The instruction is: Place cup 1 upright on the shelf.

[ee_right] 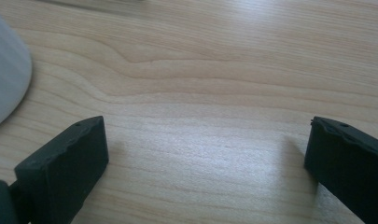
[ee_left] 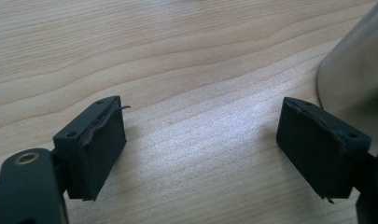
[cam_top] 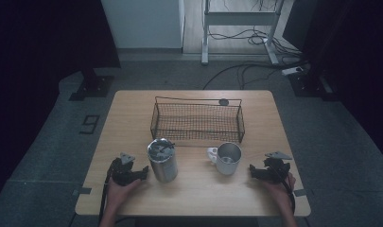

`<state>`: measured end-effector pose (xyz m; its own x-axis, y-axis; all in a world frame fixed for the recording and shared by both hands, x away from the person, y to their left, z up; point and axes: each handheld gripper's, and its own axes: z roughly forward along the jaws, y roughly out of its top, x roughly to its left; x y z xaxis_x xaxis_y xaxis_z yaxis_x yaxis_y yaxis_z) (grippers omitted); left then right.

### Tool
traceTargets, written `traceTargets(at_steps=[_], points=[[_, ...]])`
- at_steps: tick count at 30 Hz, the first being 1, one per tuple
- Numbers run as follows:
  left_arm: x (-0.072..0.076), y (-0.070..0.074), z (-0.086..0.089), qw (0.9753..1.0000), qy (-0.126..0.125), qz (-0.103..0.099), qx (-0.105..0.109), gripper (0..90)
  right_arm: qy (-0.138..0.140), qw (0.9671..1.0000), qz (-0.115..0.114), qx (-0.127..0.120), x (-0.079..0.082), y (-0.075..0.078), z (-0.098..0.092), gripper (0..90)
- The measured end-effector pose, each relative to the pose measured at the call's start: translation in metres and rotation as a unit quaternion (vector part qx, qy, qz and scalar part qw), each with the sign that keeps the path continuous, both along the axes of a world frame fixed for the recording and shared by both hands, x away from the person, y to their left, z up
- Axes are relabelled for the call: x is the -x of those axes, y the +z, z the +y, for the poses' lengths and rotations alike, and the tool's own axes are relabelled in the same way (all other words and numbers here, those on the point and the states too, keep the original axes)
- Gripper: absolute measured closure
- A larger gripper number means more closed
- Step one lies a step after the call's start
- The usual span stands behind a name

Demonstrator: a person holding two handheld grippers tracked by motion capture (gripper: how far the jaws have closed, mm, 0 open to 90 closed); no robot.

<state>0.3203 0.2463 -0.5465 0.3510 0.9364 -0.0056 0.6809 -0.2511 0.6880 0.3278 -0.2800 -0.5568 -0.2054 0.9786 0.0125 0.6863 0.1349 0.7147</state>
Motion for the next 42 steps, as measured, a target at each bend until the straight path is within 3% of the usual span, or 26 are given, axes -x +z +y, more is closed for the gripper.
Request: traceTargets(at_steps=[16,19,25,28,32,37,42], points=[[0.0,0.0,0.0,1.0,-0.004,0.0,0.0,15.4,-0.017,0.9998,-0.002,-0.001,0.002,0.0,-0.004,1.7],[0.002,0.0,0.001,1.0,-0.008,0.001,-0.001,15.3,-0.033,0.9995,-0.004,-0.005,0.002,0.0,-0.005,2.3],[0.007,0.0,0.002,1.0,-0.009,0.001,-0.001,15.1,-0.03,0.9995,-0.003,-0.002,0.001,0.0,-0.005,2.3],[0.008,0.0,0.001,1.0,-0.009,-0.001,-0.003,15.2,-0.03,0.9995,-0.003,-0.002,0.001,0.0,-0.005,2.4],[0.012,0.003,-0.002,0.9997,-0.011,-0.023,-0.007,15.7,-0.031,0.9995,-0.003,-0.003,0.002,0.001,-0.005,2.8],[0.021,0.021,0.004,0.9983,-0.009,-0.053,0.022,18.3,-0.029,0.9996,-0.004,-0.001,0.001,0.0,-0.005,2.7],[0.03,0.041,0.005,0.9947,-0.023,-0.077,0.063,20.6,-0.028,0.9996,-0.004,-0.002,0.001,0.0,-0.005,2.9]])
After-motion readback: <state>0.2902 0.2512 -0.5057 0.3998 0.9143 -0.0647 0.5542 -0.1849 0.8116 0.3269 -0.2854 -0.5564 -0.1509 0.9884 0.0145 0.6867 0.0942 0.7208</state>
